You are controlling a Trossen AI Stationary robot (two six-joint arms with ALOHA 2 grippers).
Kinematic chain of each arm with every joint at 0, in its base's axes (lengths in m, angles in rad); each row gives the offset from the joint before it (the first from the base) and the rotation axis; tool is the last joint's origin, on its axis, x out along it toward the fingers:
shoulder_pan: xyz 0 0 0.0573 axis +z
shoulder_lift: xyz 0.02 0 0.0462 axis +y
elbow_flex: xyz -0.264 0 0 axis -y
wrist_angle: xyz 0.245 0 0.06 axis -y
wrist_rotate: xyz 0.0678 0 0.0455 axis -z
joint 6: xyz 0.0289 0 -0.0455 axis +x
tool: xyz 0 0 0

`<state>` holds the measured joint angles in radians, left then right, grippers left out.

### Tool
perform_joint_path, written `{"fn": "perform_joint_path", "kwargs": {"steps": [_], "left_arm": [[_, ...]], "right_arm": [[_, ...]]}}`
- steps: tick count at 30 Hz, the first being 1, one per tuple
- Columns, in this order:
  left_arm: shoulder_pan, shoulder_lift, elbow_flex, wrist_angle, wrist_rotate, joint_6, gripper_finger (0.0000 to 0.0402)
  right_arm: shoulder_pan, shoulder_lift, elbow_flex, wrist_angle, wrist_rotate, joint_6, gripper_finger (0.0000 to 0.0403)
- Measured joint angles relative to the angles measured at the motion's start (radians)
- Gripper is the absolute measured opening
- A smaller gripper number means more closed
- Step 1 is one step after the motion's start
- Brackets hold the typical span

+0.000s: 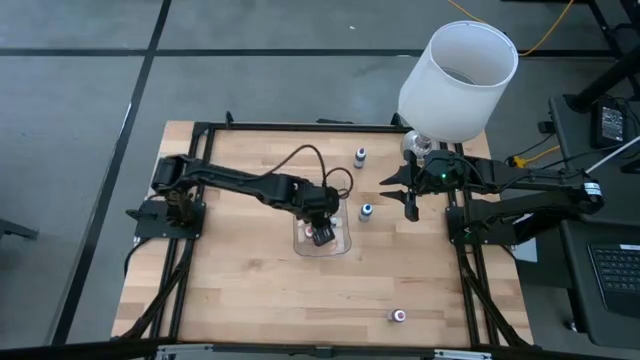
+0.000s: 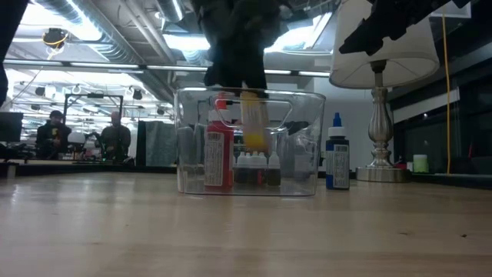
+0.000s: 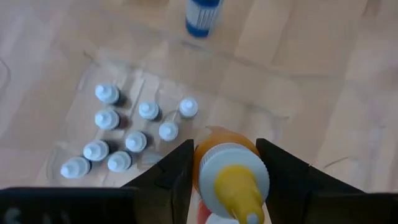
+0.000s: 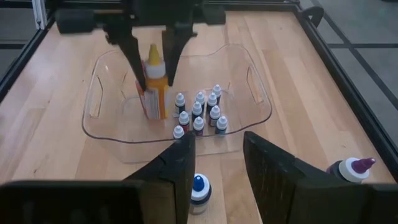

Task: Pick & Place food coloring
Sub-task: Put the large yellow food coloring into the transparent bin

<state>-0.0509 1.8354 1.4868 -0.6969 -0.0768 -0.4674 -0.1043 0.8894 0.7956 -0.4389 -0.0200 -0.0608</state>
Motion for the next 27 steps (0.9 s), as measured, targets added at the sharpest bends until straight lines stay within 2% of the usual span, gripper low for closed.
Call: {"fn": "perform_joint_path", "kwargs": {"steps": [13, 18, 27], "left_arm": [[-0.018, 0.059, -0.001, 0.022, -0.062, 0.007, 0.0146], [-0.035, 0.099, -0.001, 0.052, -0.053, -0.035, 0.0147], [-0.060, 0.100, -0.001, 0.048, -0.083, -0.116, 0.0148]], "right_arm": [[0.000, 0.000, 0.000, 0.000, 0.000, 0.000, 0.0138], [0.000, 0.000, 0.000, -0.003, 0.000, 0.000, 0.0138], [0.000, 0.000, 0.000, -0.002, 0.000, 0.000, 0.0138]]}}
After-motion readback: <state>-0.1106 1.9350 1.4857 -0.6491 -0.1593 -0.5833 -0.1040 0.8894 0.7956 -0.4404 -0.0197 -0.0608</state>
